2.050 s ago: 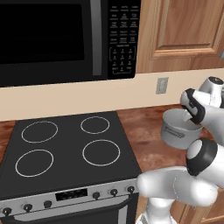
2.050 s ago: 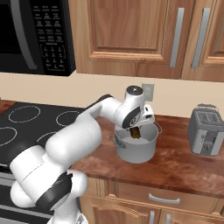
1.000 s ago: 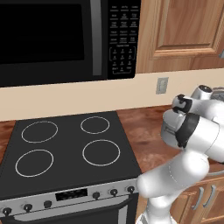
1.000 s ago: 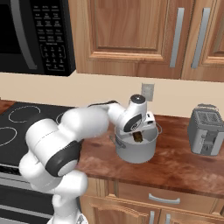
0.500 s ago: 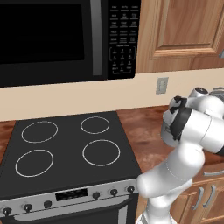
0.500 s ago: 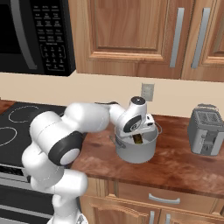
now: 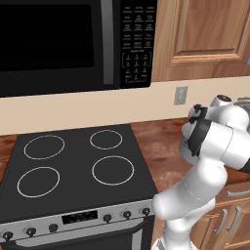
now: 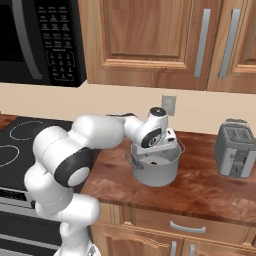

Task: Turn on the sink faucet. Then move the sweet potato from the counter to the sink. Turn off the sink. Move the vegetable from the sink to the pot next to the stove. Finally move the pot to the rear left burner.

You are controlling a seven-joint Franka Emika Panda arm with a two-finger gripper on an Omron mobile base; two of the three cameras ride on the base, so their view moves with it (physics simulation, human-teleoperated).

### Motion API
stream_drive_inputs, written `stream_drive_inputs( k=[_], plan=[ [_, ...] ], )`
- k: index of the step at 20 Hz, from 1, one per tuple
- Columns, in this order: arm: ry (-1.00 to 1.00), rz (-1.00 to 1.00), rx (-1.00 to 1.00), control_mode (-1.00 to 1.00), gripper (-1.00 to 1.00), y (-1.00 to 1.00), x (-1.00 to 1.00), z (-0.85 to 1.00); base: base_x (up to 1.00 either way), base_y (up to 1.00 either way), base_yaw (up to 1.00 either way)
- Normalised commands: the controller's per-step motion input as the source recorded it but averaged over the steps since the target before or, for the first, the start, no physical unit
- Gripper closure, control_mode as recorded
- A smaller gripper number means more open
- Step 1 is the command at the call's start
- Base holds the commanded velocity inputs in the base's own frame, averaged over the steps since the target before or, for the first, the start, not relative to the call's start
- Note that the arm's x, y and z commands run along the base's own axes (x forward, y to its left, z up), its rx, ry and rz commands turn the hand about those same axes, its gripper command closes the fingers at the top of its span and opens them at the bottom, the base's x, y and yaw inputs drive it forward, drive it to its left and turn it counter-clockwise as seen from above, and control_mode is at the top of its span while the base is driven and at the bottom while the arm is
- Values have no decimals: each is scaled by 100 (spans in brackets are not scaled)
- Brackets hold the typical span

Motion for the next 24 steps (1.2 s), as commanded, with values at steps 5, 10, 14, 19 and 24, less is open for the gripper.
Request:
stream_drive_inputs(
  k=[5, 10, 14, 19, 24],
  plan=[
    [0, 0, 0, -100, -100, 20, -1, 41, 0, 0, 0],
    [3, -1, -1, -100, -100, 33, -17, 40, 0, 0, 0],
    [8, 0, -3, -100, -100, 38, -28, 21, 0, 0, 0],
    [9, 0, -5, -100, -100, 34, -34, 2, 0, 0, 0],
    [7, 0, -5, -100, -100, 20, -43, 0, 0, 0, 0]
  ],
)
